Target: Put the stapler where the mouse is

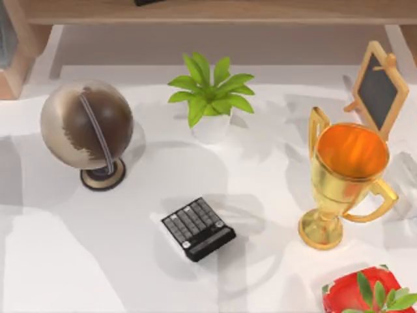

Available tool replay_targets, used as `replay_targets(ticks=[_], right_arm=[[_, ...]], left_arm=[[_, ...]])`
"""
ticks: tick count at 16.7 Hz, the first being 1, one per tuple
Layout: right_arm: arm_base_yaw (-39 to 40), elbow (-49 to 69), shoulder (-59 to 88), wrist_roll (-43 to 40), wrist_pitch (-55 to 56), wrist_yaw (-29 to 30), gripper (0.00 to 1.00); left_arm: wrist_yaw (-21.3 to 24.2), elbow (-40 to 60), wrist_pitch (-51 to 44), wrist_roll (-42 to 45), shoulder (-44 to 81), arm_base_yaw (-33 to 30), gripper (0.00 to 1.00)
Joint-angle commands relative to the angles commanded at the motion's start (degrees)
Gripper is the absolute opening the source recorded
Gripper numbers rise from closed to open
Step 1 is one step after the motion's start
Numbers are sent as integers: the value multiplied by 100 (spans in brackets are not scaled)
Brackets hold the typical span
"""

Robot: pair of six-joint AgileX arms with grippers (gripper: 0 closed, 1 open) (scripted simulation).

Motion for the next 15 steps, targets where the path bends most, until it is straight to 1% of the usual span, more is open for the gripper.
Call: replay_targets(ticks=[3,5,15], right_arm=[[0,0,0,0,0,0,100],[0,0,0,0,0,0,100],[0,0,0,0,0,0,100]], left_arm=[[-28,711,-105,550,590,204,0],[-38,904,-132,698,751,243,0],[-79,908,-23,711,711,217,0]])
